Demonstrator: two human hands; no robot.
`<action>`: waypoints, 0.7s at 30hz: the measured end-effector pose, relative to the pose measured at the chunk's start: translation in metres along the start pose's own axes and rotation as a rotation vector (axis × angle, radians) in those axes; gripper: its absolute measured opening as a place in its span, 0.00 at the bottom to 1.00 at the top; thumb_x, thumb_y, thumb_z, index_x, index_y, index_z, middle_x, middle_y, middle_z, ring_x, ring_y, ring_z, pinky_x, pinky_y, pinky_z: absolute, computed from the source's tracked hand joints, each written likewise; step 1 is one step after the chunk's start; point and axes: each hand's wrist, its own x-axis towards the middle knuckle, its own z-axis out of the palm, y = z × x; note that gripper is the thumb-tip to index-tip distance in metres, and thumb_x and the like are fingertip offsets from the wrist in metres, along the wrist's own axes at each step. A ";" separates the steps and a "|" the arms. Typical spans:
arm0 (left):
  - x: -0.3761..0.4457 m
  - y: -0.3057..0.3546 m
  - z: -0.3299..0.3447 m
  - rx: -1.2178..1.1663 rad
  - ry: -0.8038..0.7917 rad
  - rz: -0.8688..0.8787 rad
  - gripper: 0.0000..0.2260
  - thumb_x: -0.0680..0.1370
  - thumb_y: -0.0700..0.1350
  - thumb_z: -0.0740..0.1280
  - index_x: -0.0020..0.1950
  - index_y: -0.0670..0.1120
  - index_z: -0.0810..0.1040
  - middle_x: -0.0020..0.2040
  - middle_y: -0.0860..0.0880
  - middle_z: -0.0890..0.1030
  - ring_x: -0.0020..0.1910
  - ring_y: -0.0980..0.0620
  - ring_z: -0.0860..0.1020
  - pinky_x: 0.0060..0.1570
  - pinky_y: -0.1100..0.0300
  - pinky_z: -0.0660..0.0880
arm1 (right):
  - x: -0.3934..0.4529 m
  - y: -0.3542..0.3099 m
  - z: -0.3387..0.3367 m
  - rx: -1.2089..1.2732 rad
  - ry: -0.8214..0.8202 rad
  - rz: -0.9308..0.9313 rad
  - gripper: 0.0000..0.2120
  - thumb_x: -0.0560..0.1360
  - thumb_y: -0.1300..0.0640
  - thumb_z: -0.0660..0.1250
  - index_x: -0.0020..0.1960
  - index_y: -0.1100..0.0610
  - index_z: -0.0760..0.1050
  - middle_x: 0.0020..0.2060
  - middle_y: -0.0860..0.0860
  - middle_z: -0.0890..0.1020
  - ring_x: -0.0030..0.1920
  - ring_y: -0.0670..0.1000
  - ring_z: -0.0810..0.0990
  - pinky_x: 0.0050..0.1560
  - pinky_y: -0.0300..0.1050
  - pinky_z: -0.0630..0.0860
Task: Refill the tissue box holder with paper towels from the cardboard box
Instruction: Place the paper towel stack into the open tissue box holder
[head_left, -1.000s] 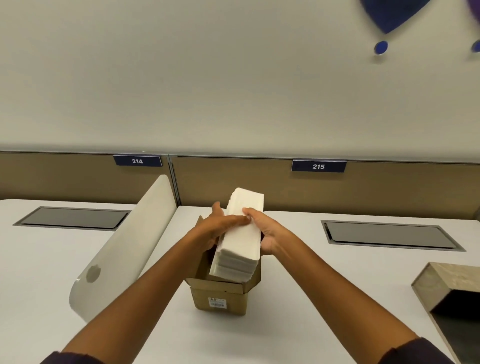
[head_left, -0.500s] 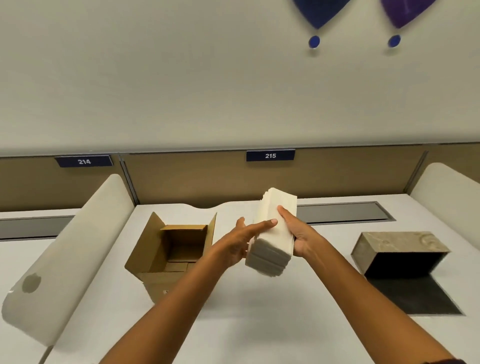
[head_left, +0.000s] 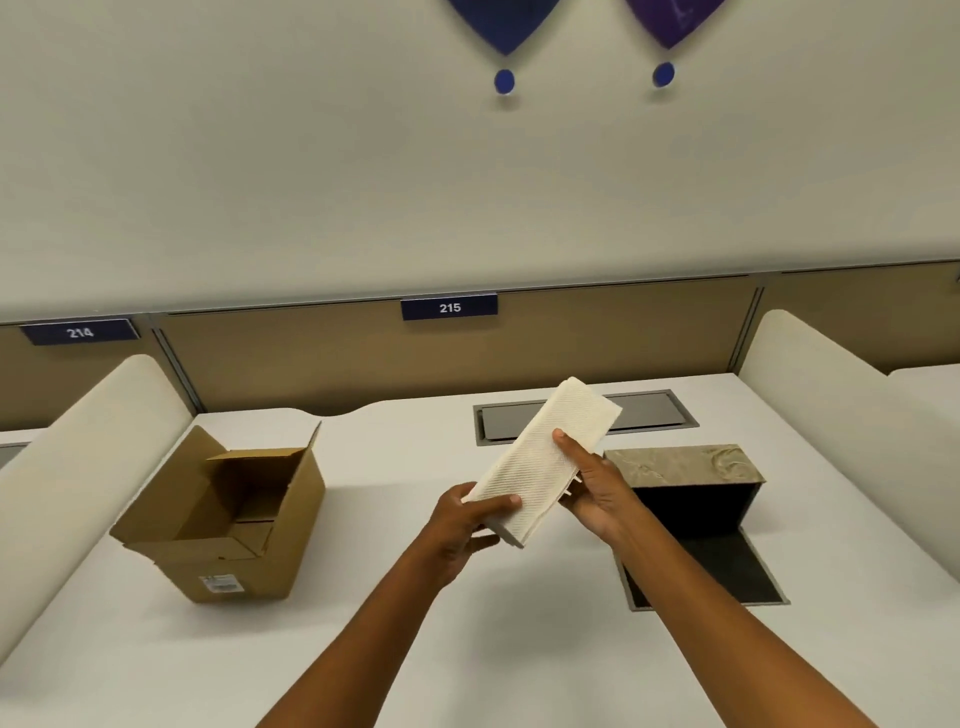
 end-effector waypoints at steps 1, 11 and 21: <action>0.002 -0.003 0.004 0.010 0.012 0.022 0.40 0.62 0.45 0.81 0.70 0.41 0.69 0.64 0.40 0.78 0.59 0.43 0.80 0.55 0.50 0.79 | 0.001 -0.007 -0.011 0.015 -0.025 -0.013 0.24 0.70 0.60 0.76 0.64 0.61 0.75 0.56 0.58 0.82 0.57 0.58 0.80 0.59 0.58 0.78; -0.004 -0.028 -0.002 0.307 0.041 0.173 0.45 0.61 0.40 0.83 0.73 0.54 0.64 0.63 0.44 0.76 0.61 0.44 0.77 0.56 0.57 0.80 | 0.008 -0.046 -0.122 -0.426 -0.329 -0.010 0.50 0.60 0.59 0.82 0.75 0.44 0.60 0.65 0.53 0.76 0.63 0.58 0.77 0.57 0.55 0.81; -0.023 -0.084 -0.016 0.774 0.085 0.291 0.33 0.66 0.32 0.74 0.68 0.47 0.70 0.64 0.50 0.74 0.60 0.48 0.74 0.55 0.55 0.79 | -0.014 0.038 -0.166 -1.011 -0.402 -0.107 0.45 0.56 0.58 0.85 0.67 0.48 0.67 0.59 0.46 0.80 0.60 0.46 0.80 0.56 0.44 0.81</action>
